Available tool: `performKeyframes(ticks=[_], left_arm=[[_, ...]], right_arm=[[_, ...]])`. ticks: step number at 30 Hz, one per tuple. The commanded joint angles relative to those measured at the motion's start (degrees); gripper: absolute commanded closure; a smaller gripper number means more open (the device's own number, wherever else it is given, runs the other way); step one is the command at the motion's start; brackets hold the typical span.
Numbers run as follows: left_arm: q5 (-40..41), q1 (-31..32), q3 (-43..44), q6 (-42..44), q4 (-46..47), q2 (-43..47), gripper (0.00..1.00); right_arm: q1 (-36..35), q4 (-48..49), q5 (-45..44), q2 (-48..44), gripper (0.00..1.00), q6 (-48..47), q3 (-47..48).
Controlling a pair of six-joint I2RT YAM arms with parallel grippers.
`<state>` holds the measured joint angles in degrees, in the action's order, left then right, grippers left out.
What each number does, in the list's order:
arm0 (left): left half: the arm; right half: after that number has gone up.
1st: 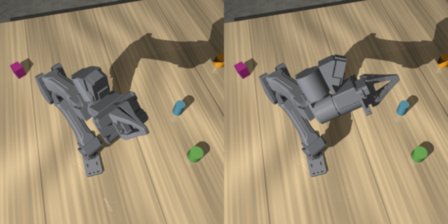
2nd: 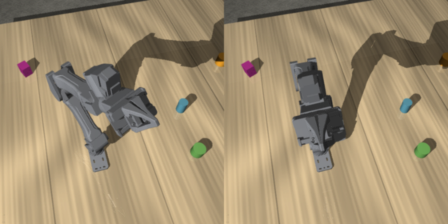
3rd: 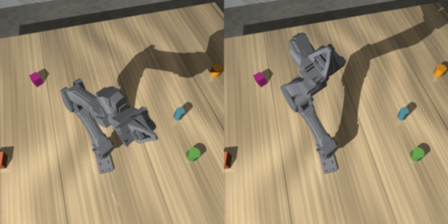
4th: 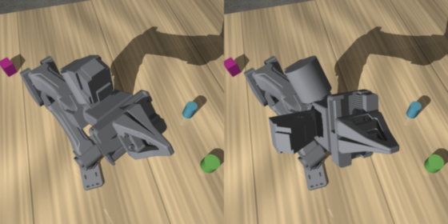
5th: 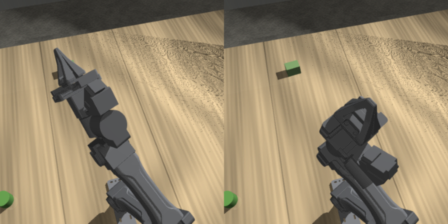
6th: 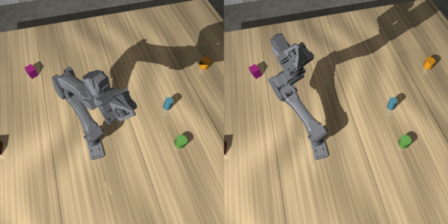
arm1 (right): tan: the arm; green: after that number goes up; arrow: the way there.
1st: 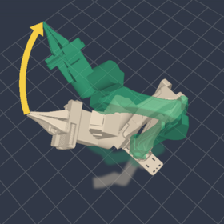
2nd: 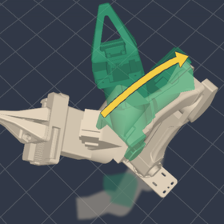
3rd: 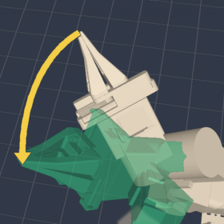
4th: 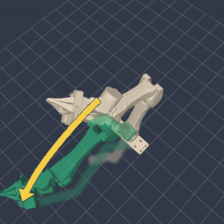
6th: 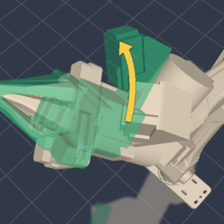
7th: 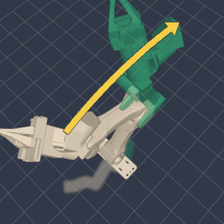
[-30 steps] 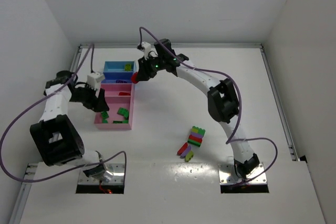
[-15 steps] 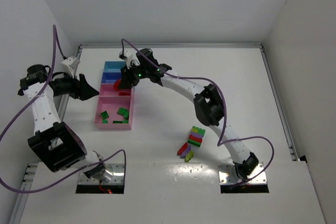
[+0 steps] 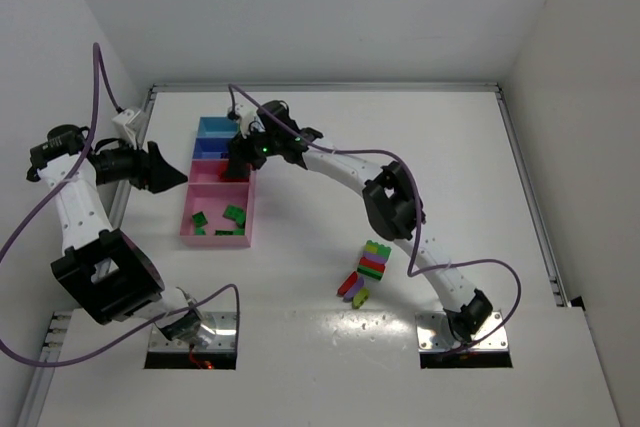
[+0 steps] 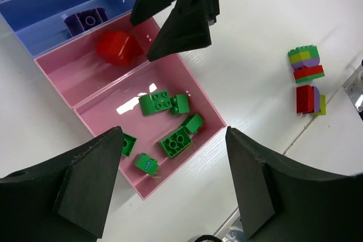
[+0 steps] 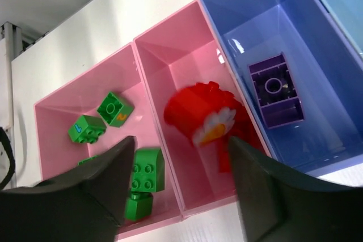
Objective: Sort the legos into containers by color
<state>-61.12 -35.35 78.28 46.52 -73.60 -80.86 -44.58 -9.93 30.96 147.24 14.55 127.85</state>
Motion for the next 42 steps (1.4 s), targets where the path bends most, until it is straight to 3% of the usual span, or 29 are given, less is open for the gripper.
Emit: performKeyframes(ticks=[1, 6, 9, 17, 19, 22, 26, 35, 42], left_arm=[[-2.9, -0.7, 1.4, 3.1, -0.7, 1.0, 0.21], [-4.1, 0.7, 1.3, 5.5, -0.7, 2.2, 0.21], [-2.7, 6.9, -0.5, 8.4, -0.7, 4.5, 0.21], [6.7, 37.0, -7.6, -1.5, 13.6, 7.6, 0.21], [10.7, 43.6, -8.4, -3.9, 18.1, 6.4, 0.21], [15.4, 59.2, -8.4, -7.3, 22.8, 2.1, 0.21], [19.6, 70.8, -6.6, -8.2, 28.0, -5.5, 0.2], [19.7, 83.2, 7.3, -1.7, 28.5, -23.1, 0.18], [26.9, 93.3, 3.9, -6.0, 37.6, -25.0, 0.13]], right_arm=[[0.1, 1.7, -1.3, -3.3, 0.29, -1.4, 2.8], [1.9, -1.1, -2.1, -11.7, 0.27, -1.4, 1.4], [4.3, -3.2, -4.0, -21.6, 0.27, -3.2, -3.2], [23.1, -16.9, -6.5, -45.2, 0.27, -13.3, -25.7], [26.9, -18.9, -6.5, -49.1, 0.27, -15.6, -34.2], [35.5, -19.4, -8.0, -57.8, 0.29, -18.9, -46.7], [44.4, -20.8, -9.3, -66.7, 0.29, -20.2, -57.8], [59.2, -24.3, -9.8, -80.2, 0.29, -20.2, -71.4], [63.9, -25.6, -5.8, -80.8, 0.29, -20.2, -72.7]])
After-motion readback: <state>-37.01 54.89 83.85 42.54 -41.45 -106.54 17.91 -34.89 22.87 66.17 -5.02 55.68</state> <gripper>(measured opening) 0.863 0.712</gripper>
